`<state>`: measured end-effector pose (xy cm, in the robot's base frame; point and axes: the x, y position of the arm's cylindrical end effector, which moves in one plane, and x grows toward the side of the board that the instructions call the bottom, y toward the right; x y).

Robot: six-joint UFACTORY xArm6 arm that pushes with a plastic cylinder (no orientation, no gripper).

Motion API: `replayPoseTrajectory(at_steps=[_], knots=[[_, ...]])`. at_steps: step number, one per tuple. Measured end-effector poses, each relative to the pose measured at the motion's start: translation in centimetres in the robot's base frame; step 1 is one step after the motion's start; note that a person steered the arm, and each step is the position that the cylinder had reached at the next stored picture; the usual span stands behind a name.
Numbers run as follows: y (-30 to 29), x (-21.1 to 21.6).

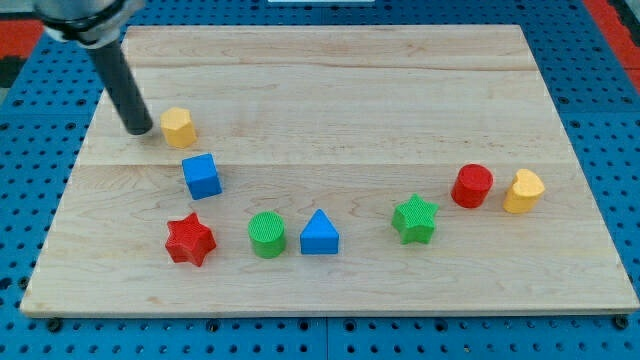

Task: Slide the heart to the top of the hexagon

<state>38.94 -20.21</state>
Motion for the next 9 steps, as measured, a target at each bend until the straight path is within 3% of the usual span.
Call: replayPoseTrajectory(at_steps=[1,2,3,4,5,6,7,8,9], knots=[[4.1,0.0],[4.2,-0.1],[2.6,-6.3],[7.7,-9.4],[20.0,-7.8],[31.4,-1.8],[35.3,2.9],[43.1,2.8],[51.3,5.9]])
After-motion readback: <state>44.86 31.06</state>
